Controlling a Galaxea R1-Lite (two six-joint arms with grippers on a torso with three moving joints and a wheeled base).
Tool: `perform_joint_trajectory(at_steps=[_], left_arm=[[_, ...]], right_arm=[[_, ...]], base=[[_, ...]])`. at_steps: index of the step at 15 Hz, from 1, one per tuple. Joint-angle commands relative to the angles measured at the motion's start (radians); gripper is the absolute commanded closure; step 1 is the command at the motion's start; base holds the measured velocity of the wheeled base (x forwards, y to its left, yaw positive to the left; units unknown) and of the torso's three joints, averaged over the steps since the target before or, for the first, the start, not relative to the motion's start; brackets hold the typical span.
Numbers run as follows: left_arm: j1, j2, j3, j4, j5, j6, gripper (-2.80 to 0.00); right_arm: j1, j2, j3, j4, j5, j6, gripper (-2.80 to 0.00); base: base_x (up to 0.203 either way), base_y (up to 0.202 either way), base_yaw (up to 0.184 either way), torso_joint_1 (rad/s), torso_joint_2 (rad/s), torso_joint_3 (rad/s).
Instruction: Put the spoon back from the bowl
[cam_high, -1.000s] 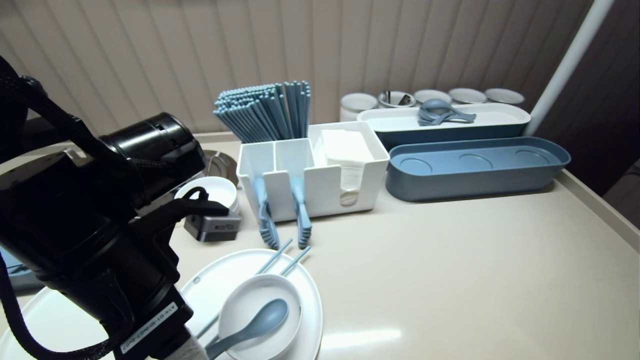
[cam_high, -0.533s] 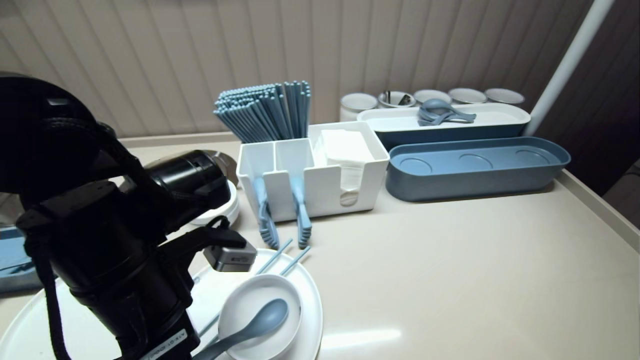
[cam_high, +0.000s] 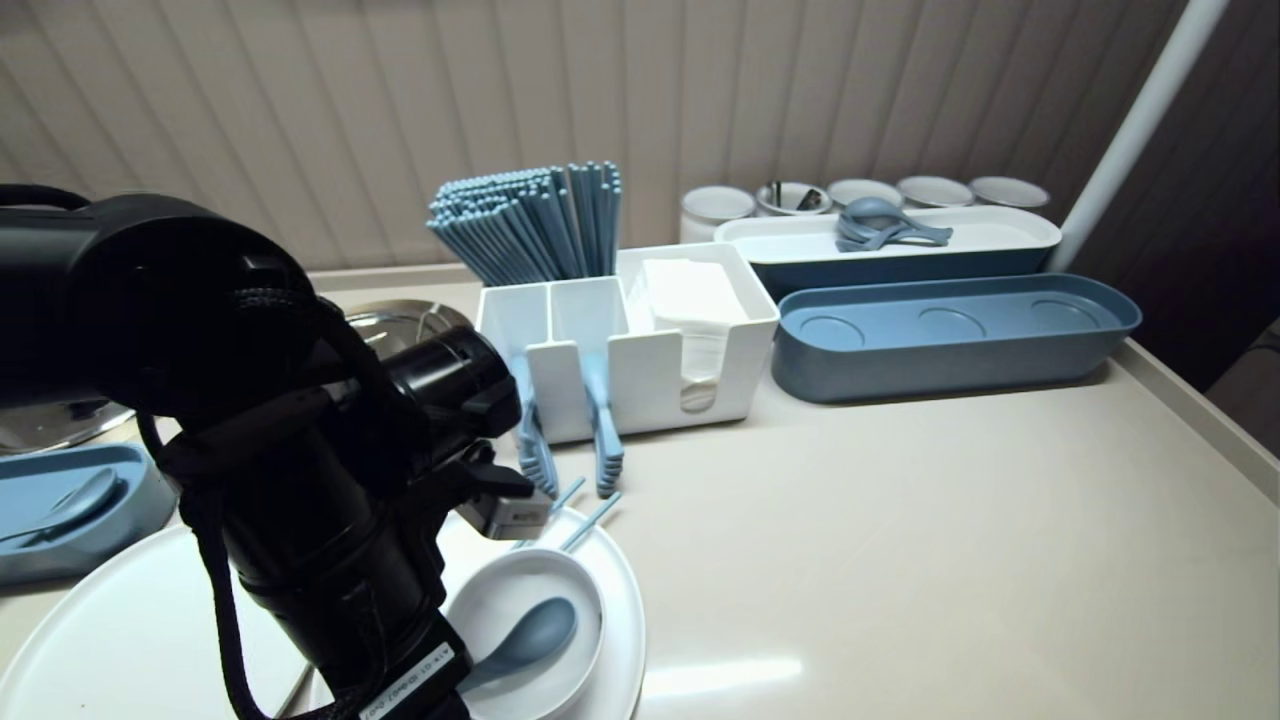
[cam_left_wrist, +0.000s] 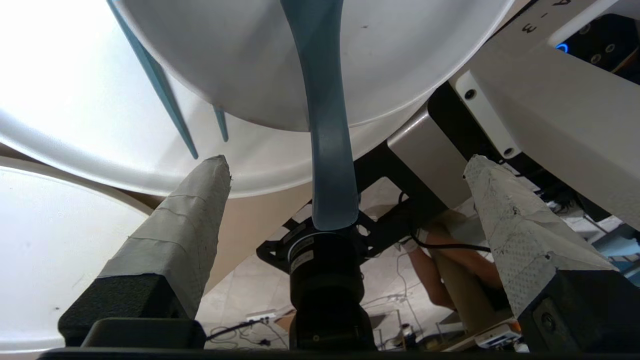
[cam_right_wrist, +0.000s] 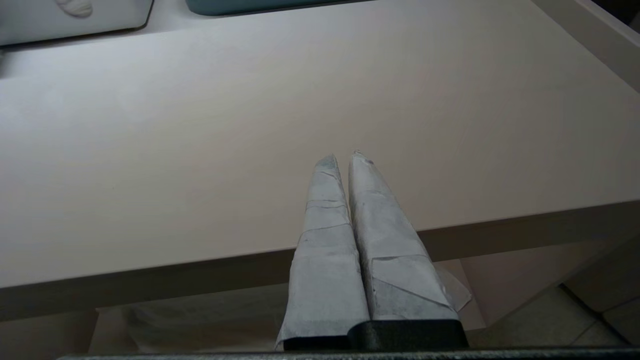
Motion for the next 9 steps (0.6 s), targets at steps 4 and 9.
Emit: perform_joint_trajectory(at_steps=[4, 9], left_arm=[[-0.003, 0.017, 0.008, 0.006, 0.015, -0.001, -2.80], [-0.003, 0.020, 0.033, -0.053, 0.031, -0.027, -2.80]], right_arm=[[0.000, 0.000, 0.000, 0.000, 0.001, 0.000, 0.00], [0.000, 0.000, 0.000, 0.000, 0.001, 0.000, 0.00]], base=[[0.000, 0.000, 0.000, 0.000, 0.00, 0.000], [0.000, 0.000, 0.000, 0.000, 0.00, 0.000]])
